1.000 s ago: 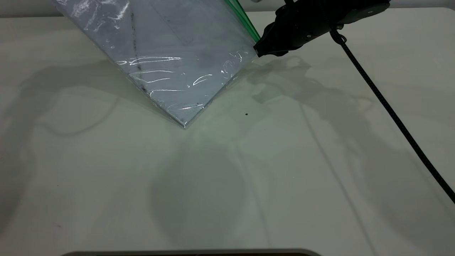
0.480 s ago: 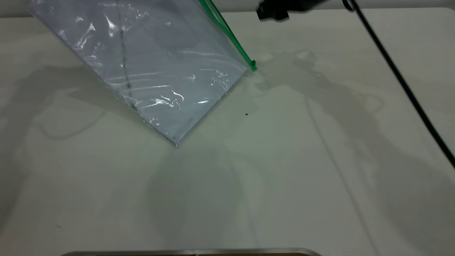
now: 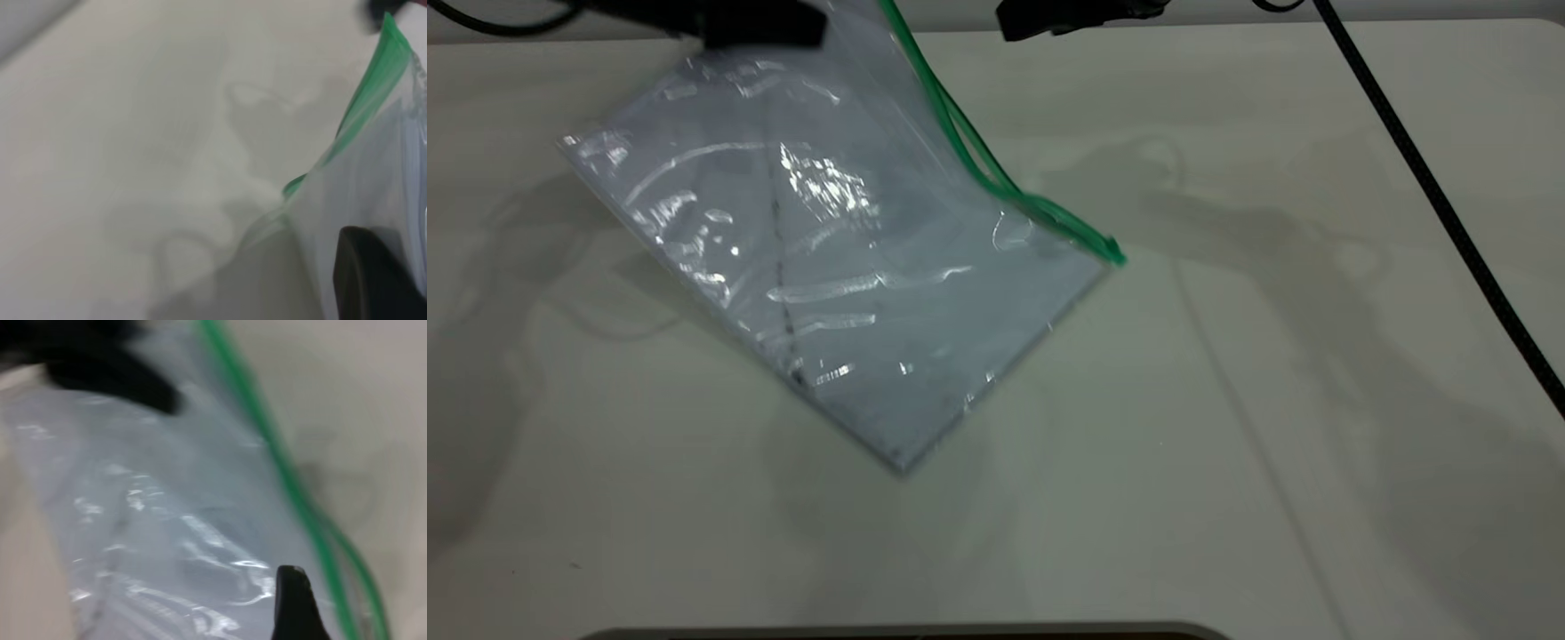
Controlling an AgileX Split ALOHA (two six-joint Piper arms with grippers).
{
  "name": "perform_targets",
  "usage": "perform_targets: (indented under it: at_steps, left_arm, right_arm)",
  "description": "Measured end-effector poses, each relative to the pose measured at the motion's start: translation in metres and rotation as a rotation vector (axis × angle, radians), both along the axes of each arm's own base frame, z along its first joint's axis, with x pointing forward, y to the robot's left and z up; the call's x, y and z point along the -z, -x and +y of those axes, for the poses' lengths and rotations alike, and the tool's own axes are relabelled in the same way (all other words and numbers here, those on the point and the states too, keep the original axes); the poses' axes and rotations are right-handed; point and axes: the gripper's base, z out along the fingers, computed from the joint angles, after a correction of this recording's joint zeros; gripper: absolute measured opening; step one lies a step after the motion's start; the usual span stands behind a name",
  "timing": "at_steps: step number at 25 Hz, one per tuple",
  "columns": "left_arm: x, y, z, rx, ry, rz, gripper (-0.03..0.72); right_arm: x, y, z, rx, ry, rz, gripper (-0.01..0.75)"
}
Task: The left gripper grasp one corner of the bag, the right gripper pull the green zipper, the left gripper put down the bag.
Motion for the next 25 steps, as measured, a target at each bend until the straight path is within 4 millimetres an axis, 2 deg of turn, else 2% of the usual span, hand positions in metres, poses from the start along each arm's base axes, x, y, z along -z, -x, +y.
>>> perform_targets:
  at_steps: [3, 5, 8, 10, 13, 17, 20, 22, 25]
  left_arm:
    - [0.008, 0.000, -0.012, -0.051, -0.012, 0.090, 0.074]
    - [0.009, 0.000, -0.019, -0.088, -0.007, 0.165, 0.114]
    - [0.009, 0.001, -0.025, -0.139, 0.012, 0.285, 0.235]
    - [0.007, 0.002, -0.024, -0.170, 0.014, 0.373, 0.344]
    - [-0.004, 0.004, -0.012, -0.201, -0.025, 0.476, 0.471]
    - [-0.047, 0.007, 0.022, -0.256, -0.096, 0.550, 0.523]
    - [-0.095, 0.014, 0.046, -0.319, -0.081, 0.609, 0.524]
    - [-0.125, 0.018, 0.054, -0.363, -0.066, 0.610, 0.524]
    - [-0.175, 0.028, 0.055, -0.399, -0.067, 0.539, 0.524]
  right_arm:
    - [-0.029, 0.010, 0.000, -0.074, 0.013, 0.026, 0.506]
    - [-0.059, 0.019, -0.001, -0.124, 0.022, 0.016, 0.500]
    - [-0.106, 0.037, -0.003, -0.189, 0.025, 0.022, 0.483]
    - [-0.134, 0.052, -0.006, -0.233, 0.029, 0.039, 0.467]
    - [-0.176, 0.077, -0.013, -0.275, 0.039, 0.064, 0.442]
    - [-0.225, 0.115, -0.026, -0.325, 0.087, 0.077, 0.421]
    - [-0.253, 0.136, -0.037, -0.267, 0.126, 0.068, 0.414]
    - [-0.270, 0.149, -0.046, -0.206, 0.154, 0.059, 0.413]
    - [-0.292, 0.169, -0.060, -0.099, 0.210, 0.043, 0.413]
